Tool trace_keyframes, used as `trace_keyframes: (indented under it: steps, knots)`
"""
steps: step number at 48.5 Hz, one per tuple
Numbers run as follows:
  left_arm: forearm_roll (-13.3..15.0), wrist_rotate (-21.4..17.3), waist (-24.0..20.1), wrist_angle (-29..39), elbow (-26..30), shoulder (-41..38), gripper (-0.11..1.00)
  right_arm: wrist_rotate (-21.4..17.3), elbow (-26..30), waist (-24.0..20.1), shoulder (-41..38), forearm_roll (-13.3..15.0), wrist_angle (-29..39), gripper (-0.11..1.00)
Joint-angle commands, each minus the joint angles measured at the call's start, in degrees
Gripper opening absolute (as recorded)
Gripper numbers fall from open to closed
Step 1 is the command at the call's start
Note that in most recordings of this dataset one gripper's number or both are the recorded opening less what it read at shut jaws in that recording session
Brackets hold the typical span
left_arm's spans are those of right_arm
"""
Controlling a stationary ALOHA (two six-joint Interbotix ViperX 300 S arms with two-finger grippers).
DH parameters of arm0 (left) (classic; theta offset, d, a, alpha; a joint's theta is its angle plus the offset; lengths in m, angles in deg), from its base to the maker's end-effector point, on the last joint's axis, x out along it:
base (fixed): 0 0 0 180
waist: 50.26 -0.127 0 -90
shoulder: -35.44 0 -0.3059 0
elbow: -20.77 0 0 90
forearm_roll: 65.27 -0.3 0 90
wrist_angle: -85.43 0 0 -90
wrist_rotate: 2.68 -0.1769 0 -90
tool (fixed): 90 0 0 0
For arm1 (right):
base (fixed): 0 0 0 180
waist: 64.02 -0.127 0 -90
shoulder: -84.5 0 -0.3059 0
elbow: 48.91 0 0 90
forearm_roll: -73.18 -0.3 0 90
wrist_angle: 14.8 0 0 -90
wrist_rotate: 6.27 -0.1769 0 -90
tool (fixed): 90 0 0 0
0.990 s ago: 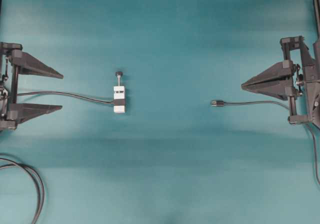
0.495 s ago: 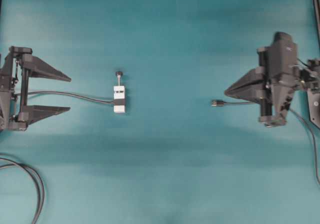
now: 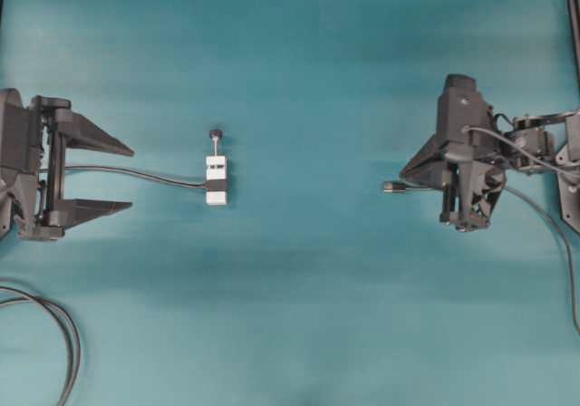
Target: Insert the USB cable into the female connector supported by the left arm.
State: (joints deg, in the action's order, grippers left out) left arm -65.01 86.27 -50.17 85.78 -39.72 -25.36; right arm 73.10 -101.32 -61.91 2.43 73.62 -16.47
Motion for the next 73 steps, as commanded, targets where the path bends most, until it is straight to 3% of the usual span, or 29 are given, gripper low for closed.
trace_keyframes:
  steps: [1,7,10,20,34,56,73]
  knots:
    - [-0.09,-0.44,-0.44,-0.79,0.70,0.18,0.92,-0.44,1.05,0.00,-0.79,0.00,-0.18,0.25]
    - [-0.09,-0.44,-1.76,-0.88,0.79,0.09,0.92,-0.88,0.97,0.00,-2.37,0.00,-0.18,0.58]
    - [-0.09,-0.53,-2.37,-1.05,0.88,0.18,0.92,-0.97,1.05,0.09,-3.08,0.00,-0.18,0.64]
    - [-0.09,-0.79,-2.72,-0.79,0.88,0.09,0.92,-0.97,0.97,0.09,-5.01,0.09,-0.35,0.56]
    - [-0.09,-0.88,-2.72,-0.79,0.79,0.18,0.92,-0.88,1.23,0.09,-7.29,0.09,-1.58,0.57]
    - [-0.09,-0.62,-2.37,0.26,2.11,0.09,0.92,-1.05,-3.52,0.09,-7.47,0.09,-14.06,0.57]
    - [-0.09,-0.18,-2.46,4.39,2.99,0.09,0.92,-0.88,-6.42,0.26,-7.65,0.09,-18.46,0.57]
